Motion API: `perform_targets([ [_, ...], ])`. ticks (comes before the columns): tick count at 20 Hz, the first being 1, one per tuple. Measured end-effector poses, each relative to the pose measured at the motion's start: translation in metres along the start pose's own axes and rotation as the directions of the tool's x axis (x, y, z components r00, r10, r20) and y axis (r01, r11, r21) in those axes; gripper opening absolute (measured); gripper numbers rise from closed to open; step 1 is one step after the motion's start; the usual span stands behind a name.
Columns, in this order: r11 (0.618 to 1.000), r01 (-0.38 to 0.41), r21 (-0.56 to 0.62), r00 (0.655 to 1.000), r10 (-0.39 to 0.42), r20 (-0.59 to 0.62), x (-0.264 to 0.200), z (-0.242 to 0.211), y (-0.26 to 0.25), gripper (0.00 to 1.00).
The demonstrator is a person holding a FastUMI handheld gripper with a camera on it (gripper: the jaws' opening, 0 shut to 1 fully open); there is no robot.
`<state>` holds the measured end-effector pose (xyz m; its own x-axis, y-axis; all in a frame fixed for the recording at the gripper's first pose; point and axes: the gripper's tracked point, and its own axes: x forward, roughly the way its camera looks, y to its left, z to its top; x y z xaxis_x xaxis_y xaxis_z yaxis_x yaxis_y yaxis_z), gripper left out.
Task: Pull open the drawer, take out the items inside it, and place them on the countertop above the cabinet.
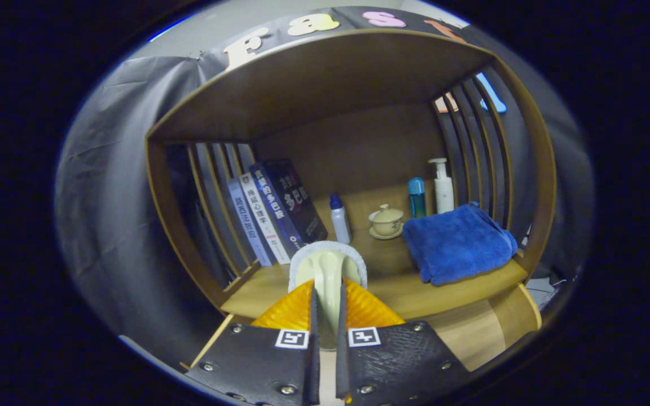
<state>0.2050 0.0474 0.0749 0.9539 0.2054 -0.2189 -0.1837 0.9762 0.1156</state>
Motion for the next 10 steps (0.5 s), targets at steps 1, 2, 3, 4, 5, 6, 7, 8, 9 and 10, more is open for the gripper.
perform_targets([
  [1,1.000,0.014,-0.003,1.000,-0.014,-0.008,0.008,-0.002,-0.004,0.12],
  [2,1.000,0.025,-0.003,1.000,-0.025,-0.014,0.016,-0.003,-0.008,0.12],
  [3,0.999,0.040,-0.001,0.999,-0.040,-0.019,0.024,-0.004,-0.012,0.12],
  [4,0.999,0.051,0.000,0.998,-0.051,-0.022,0.033,-0.004,-0.016,0.12],
  [5,0.998,0.067,0.003,0.997,-0.067,-0.032,0.041,-0.007,-0.020,0.12],
  [6,0.996,0.083,0.011,0.996,-0.083,-0.043,0.050,-0.009,-0.025,0.12],
  [7,0.997,0.079,0.025,0.996,-0.078,-0.042,0.055,-0.008,-0.024,0.12],
  [8,0.996,0.075,0.038,0.997,-0.074,-0.026,0.063,-0.002,-0.023,0.13],
  [9,0.996,0.085,0.040,0.996,-0.084,-0.017,0.069,0.000,-0.027,0.12],
  [10,0.995,0.096,0.032,0.995,-0.096,-0.016,0.075,-0.001,-0.030,0.12],
])
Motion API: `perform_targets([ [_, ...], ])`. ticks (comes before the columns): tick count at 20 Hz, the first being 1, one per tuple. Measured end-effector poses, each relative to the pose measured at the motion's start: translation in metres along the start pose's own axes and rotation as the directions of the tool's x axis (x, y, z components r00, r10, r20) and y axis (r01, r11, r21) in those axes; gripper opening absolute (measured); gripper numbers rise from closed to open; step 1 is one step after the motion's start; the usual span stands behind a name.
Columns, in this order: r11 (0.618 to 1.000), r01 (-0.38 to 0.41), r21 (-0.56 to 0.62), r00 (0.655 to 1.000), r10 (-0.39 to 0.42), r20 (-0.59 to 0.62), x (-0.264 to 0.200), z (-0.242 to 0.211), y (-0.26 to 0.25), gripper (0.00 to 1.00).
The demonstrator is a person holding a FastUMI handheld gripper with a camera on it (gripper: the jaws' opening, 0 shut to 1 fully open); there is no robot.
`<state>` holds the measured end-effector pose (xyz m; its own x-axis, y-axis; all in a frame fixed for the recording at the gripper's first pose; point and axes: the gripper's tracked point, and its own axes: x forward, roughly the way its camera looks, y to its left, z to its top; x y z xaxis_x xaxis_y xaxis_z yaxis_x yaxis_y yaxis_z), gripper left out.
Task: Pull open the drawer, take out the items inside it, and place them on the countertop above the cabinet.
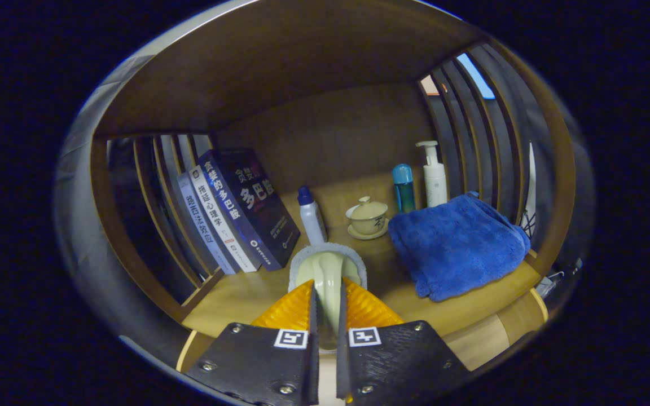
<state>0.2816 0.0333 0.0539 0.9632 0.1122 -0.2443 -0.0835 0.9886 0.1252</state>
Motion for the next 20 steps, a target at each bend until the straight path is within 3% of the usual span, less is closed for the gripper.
perform_targets([
  [10,1.000,0.008,0.026,0.999,-0.009,0.031,0.031,0.004,0.003,0.17],
  [12,1.000,0.019,0.024,1.000,-0.020,0.016,0.032,0.000,-0.002,0.23],
  [13,1.000,0.001,0.030,1.000,-0.002,0.024,0.036,0.002,0.004,0.32],
  [17,0.998,0.058,-0.026,0.998,-0.057,0.025,0.016,-0.001,-0.010,0.69],
  [20,0.996,0.060,-0.068,0.998,-0.058,0.024,-0.001,-0.007,-0.006,0.99],
])
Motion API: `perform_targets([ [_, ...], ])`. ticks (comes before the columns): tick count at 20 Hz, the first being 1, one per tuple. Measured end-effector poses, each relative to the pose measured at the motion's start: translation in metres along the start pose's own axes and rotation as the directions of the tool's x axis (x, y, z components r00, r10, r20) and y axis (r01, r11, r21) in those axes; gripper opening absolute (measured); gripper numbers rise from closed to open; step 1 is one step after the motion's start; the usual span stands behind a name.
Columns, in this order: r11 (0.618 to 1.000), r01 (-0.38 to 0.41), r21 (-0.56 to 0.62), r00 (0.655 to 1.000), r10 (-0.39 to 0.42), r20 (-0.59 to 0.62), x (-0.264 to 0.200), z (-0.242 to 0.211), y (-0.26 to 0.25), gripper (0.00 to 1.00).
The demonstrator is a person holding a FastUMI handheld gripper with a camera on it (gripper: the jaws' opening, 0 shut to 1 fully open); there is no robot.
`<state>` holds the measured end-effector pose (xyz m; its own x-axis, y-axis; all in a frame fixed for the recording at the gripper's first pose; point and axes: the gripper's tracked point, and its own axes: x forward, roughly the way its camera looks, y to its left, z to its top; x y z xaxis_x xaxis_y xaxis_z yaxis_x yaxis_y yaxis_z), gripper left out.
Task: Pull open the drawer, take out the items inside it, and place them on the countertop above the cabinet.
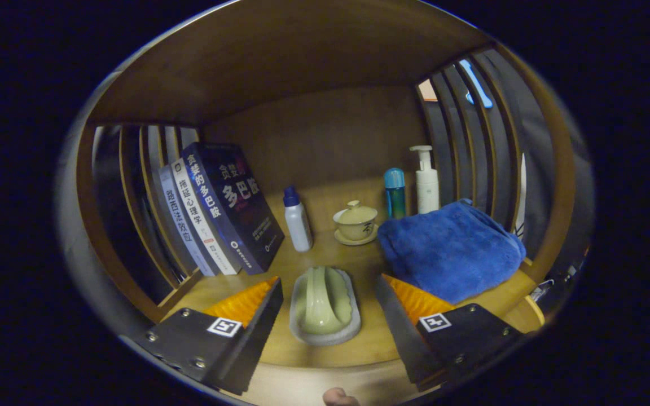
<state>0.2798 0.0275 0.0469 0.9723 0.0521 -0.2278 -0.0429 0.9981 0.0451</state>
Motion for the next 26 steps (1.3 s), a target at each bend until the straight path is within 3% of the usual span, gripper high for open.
perform_targets([
  [4,0.998,0.014,-0.068,1.000,-0.013,0.004,-0.043,-0.005,0.001,0.99],
  [11,0.997,-0.073,-0.001,0.997,0.073,0.014,-0.122,-0.011,0.018,0.99],
  [18,0.984,-0.140,-0.107,0.979,0.154,0.135,-0.216,-0.001,0.030,0.99],
  [22,0.977,-0.094,-0.192,0.972,0.131,0.193,-0.260,-0.001,0.012,0.99],
  [26,0.982,-0.075,-0.171,0.977,0.107,0.186,-0.288,-0.021,-0.001,0.99],
])
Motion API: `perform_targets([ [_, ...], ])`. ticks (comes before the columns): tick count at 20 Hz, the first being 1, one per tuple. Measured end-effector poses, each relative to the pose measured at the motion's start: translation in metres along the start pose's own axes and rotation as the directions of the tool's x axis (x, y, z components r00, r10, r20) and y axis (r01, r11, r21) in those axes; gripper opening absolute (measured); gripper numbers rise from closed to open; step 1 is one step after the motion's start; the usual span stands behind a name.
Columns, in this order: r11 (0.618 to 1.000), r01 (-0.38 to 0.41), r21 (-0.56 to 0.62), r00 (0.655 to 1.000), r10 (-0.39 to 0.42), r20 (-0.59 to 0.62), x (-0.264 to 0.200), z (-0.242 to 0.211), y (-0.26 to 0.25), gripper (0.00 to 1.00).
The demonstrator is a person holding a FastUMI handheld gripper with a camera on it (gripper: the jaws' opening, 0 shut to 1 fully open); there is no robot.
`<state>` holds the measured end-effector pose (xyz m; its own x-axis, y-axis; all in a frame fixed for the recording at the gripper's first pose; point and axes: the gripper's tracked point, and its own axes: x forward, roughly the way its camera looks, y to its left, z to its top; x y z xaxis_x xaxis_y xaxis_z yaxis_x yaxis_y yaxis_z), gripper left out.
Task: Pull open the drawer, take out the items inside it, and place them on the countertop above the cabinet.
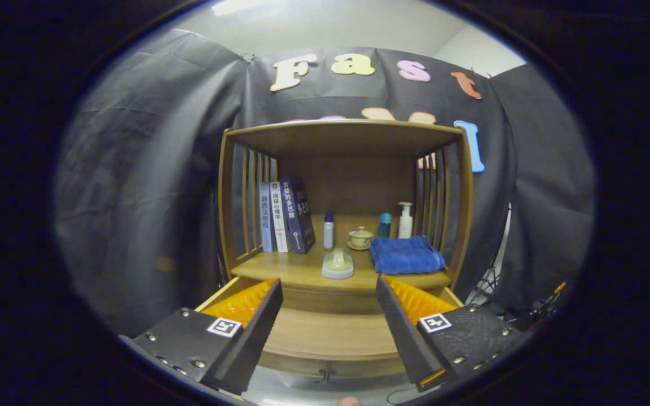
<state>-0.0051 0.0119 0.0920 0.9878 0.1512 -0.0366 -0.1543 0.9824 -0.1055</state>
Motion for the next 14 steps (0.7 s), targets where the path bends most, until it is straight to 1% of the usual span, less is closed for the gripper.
perform_targets([
  [1,1.000,-0.008,-0.005,1.000,0.008,0.001,-0.006,-0.006,0.001,0.99],
  [4,1.000,0.025,-0.002,0.999,-0.025,0.025,-0.017,-0.028,-0.009,0.99],
  [8,0.999,0.051,0.007,0.999,-0.051,0.012,-0.019,-0.074,-0.021,0.99],
  [11,0.999,0.039,0.003,0.999,-0.039,0.003,-0.021,-0.107,-0.021,0.99],
  [14,1.000,0.012,-0.002,1.000,-0.012,-0.002,-0.027,-0.136,-0.012,0.99],
])
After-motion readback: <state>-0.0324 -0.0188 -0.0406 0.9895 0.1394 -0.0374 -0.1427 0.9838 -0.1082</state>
